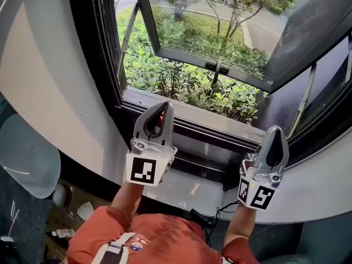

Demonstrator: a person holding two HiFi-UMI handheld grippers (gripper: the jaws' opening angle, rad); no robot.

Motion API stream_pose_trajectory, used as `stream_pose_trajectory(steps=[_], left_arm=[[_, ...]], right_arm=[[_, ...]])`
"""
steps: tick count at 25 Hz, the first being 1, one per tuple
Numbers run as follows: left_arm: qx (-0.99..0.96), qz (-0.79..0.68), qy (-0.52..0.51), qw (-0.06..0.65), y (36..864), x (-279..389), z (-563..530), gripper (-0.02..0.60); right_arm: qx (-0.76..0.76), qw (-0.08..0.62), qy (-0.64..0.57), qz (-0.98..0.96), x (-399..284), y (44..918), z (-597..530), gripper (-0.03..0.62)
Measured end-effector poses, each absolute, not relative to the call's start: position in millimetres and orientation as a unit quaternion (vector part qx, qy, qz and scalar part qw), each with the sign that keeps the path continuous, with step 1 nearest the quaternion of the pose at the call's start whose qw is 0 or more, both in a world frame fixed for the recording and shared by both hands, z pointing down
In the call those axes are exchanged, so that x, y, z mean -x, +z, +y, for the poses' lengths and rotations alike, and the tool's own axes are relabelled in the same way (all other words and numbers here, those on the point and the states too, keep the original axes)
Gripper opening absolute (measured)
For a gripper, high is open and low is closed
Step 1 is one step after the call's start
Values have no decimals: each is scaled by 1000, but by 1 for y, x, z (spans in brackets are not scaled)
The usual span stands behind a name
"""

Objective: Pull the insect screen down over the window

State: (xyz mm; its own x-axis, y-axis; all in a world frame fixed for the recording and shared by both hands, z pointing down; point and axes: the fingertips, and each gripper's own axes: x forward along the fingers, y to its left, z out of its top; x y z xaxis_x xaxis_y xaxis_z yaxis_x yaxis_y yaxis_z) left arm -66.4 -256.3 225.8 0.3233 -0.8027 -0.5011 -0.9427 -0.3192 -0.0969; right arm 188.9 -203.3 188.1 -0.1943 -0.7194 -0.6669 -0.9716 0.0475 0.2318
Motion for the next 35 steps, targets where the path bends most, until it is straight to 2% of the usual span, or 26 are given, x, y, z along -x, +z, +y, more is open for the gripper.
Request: stream_pose_trajectory(steps=[21, 35], left_arm=[[740, 529, 270, 316, 63, 95, -263, 5], [708, 522, 252, 404, -39, 81, -280, 5]], right_arm=[[557, 244, 463, 645, -173, 14, -193, 9], [553, 187, 535, 610, -167, -75, -214, 9]])
